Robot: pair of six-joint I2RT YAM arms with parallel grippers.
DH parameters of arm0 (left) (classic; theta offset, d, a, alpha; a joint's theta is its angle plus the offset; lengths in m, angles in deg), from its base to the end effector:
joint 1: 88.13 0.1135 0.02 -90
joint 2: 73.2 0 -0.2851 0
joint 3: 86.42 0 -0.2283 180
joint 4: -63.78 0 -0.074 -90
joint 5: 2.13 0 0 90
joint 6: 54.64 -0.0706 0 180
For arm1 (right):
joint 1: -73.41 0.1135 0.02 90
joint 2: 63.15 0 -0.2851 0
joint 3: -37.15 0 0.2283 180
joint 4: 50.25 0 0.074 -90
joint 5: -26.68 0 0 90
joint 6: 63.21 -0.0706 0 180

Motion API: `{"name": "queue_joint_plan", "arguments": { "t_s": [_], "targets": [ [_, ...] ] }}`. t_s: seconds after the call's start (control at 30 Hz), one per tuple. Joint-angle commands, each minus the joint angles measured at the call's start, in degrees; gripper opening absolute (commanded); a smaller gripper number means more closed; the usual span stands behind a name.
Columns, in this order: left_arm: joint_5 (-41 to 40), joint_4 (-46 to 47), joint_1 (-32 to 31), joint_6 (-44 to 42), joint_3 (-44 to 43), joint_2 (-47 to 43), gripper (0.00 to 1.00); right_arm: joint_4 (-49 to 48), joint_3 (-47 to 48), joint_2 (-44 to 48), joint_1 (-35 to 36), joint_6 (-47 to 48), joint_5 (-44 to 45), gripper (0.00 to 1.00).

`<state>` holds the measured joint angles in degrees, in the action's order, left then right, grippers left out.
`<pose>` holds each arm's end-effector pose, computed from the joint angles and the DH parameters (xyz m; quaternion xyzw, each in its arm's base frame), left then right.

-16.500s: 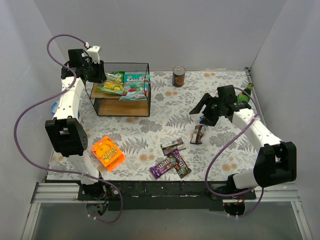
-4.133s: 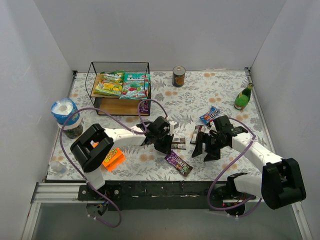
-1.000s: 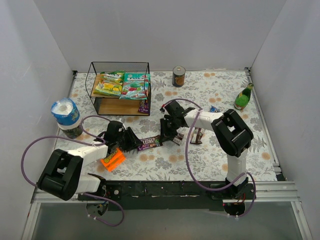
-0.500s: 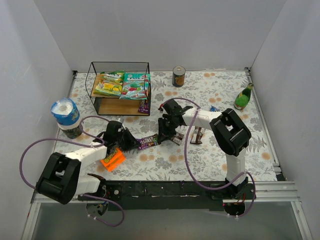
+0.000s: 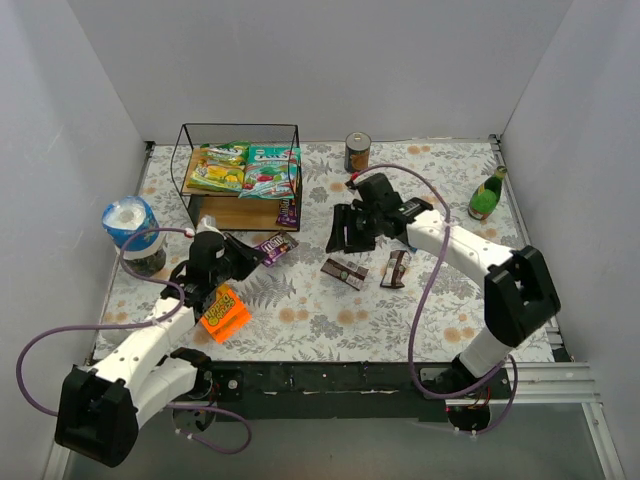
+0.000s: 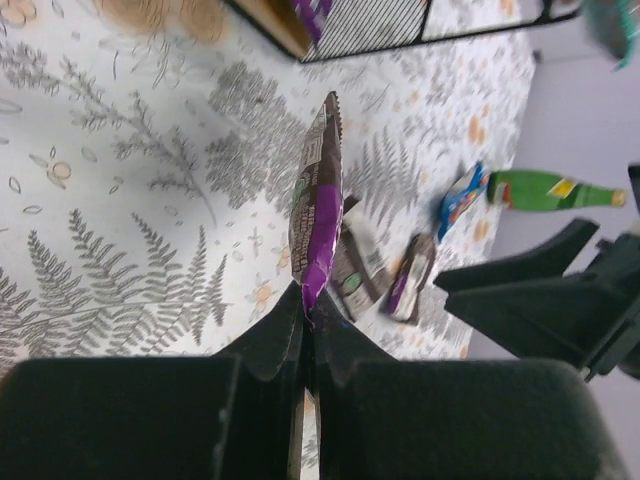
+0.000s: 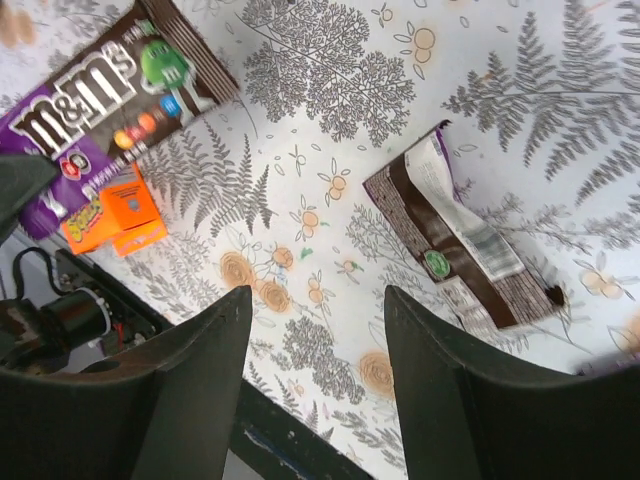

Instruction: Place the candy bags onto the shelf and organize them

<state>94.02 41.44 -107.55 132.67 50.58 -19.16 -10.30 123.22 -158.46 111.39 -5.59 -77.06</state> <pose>0.1833 -0.0727 0.2212 -0.5328 0.6997 -0.4280 0.2082 0.2773 0.2378 0.2528 -0.0871 0.9274 0.2911 0.2183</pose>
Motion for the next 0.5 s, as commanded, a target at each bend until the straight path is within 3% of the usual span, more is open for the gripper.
{"name": "queue_joint_plan", "arguments": {
  "t_s": [0.0,0.23,0.47],
  "targets": [
    [-9.6,-1.4,0.5,5.8,-3.6,-3.0,0.00,1.1,-4.8,7.2,-2.4,0.0,0.4,0.63],
    [-20.6,-1.2,0.5,14.3,-2.5,-2.7,0.00,1.9,-8.3,12.8,-4.3,0.0,-0.1,0.63],
    [-23.8,6.8,0.5,25.8,1.2,3.4,0.00,2.8,-11.1,17.3,-6.5,0.4,-0.9,0.62]
  ]
}}
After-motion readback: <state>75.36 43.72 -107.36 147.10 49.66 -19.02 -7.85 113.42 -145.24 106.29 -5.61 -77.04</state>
